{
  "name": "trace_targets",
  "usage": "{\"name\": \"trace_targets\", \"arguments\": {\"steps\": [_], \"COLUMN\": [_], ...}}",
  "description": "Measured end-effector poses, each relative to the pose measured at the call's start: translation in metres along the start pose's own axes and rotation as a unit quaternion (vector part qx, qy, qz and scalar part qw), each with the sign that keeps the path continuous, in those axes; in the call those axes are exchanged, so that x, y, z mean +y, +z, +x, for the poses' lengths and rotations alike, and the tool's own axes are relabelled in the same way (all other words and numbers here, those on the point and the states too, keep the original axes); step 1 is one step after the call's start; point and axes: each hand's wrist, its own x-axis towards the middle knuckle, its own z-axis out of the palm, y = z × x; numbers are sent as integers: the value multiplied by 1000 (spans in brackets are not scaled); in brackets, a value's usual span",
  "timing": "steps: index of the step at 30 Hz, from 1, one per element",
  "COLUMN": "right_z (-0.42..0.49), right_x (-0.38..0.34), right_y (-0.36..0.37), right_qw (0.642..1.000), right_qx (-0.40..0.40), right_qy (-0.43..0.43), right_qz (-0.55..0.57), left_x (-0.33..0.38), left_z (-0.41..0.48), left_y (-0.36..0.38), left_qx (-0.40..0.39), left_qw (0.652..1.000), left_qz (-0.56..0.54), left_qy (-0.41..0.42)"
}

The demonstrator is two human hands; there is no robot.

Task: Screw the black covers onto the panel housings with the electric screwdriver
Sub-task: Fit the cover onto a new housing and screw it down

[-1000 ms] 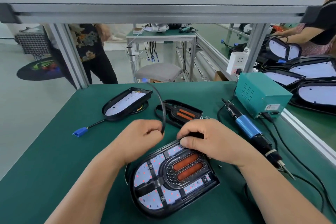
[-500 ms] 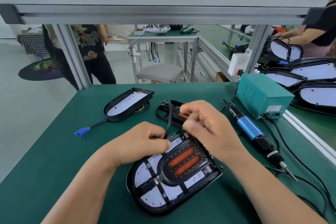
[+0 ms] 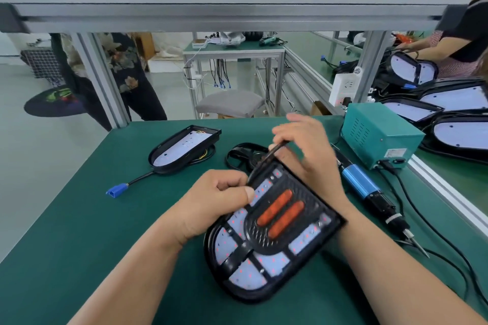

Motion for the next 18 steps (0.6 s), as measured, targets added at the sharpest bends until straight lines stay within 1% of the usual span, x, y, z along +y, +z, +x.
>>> {"name": "trace_targets", "arguments": {"steps": [1, 3, 6, 9, 10, 11, 12, 13, 14, 15, 16, 17, 18], "right_z": [1, 2, -4, -4, -4, -5, -5, -4, -4, -4, -6, -8, -11], "right_x": [0, -2, -6, -2, -2, -2, -4, -9, -12, -15, -17, -19, -22], "right_y": [-5, -12, -13, -17, -17, -16, -14, -12, -12, -11, -12, -12, -11], "right_qw": [999, 997, 991, 982, 976, 967, 946, 910, 862, 811, 768, 745, 736], "right_qx": [32, 49, 1, -65, -92, -117, -134, -140, -144, -156, -176, -203, -234], "right_qy": [0, 41, 104, 150, 175, 222, 291, 362, 419, 454, 464, 451, 424], "right_qz": [-11, -34, -84, -95, -88, -47, 37, 144, 247, 336, 405, 447, 472], "left_x": [0, 0, -2, -6, -7, -9, -11, -13, -15, -16, -19, -21, -24], "left_z": [1, 3, 7, 13, 15, 17, 18, 19, 20, 22, 23, 25, 26], "left_y": [0, -1, -2, 1, 2, 3, 4, 5, 5, 5, 5, 5, 4], "left_qx": [33, 81, 146, 204, 226, 248, 267, 280, 291, 304, 321, 340, 358], "left_qw": [999, 993, 982, 970, 965, 958, 951, 945, 940, 934, 926, 917, 907], "left_qz": [-30, -85, -116, -126, -132, -141, -154, -168, -179, -189, -200, -211, -222], "left_qy": [4, 7, 17, 21, 20, 17, 12, 7, 1, -3, -8, -12, -18]}}
